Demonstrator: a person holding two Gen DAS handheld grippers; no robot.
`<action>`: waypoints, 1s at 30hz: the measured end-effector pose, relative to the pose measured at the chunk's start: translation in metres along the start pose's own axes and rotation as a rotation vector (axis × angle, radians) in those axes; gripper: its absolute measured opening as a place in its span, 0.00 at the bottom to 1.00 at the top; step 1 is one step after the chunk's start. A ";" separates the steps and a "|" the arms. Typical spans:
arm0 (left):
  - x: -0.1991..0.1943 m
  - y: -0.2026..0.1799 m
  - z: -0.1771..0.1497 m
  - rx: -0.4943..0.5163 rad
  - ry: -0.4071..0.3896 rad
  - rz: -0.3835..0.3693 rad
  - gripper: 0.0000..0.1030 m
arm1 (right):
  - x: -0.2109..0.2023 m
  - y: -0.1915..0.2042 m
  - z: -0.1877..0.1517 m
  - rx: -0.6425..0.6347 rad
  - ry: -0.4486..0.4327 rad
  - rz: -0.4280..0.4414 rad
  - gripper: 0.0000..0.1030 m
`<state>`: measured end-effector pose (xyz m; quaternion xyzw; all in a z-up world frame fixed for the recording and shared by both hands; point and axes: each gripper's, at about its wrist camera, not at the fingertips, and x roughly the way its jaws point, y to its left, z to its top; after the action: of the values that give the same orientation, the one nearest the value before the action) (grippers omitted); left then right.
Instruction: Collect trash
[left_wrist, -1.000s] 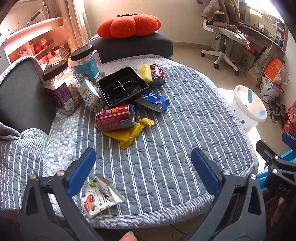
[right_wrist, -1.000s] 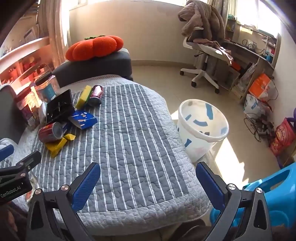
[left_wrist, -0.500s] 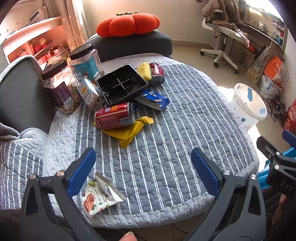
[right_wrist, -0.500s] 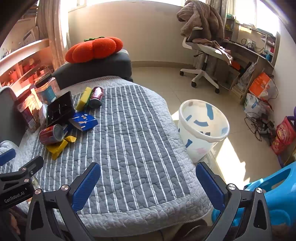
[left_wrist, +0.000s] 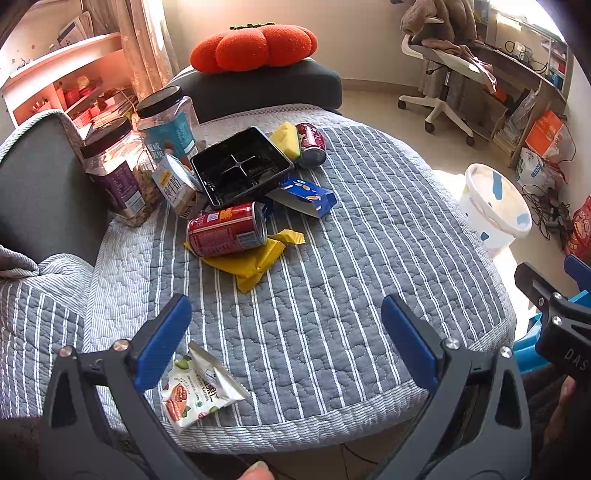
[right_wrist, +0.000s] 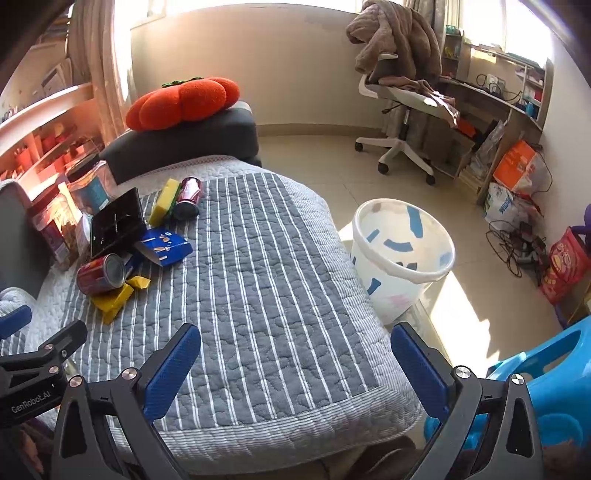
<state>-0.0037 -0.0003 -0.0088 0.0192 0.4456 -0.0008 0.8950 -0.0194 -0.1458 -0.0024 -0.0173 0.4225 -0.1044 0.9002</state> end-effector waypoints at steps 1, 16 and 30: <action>0.000 0.000 0.000 0.000 0.001 -0.001 0.99 | 0.000 0.000 0.000 0.001 0.000 0.002 1.00; 0.002 -0.003 -0.003 0.007 0.018 -0.005 0.99 | 0.000 0.000 0.001 0.001 0.003 0.004 1.00; 0.002 -0.004 -0.003 0.007 0.018 -0.005 0.99 | 0.001 0.001 0.001 0.001 0.003 0.003 1.00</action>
<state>-0.0049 -0.0038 -0.0123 0.0211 0.4536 -0.0042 0.8910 -0.0179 -0.1451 -0.0022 -0.0158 0.4237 -0.1032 0.8998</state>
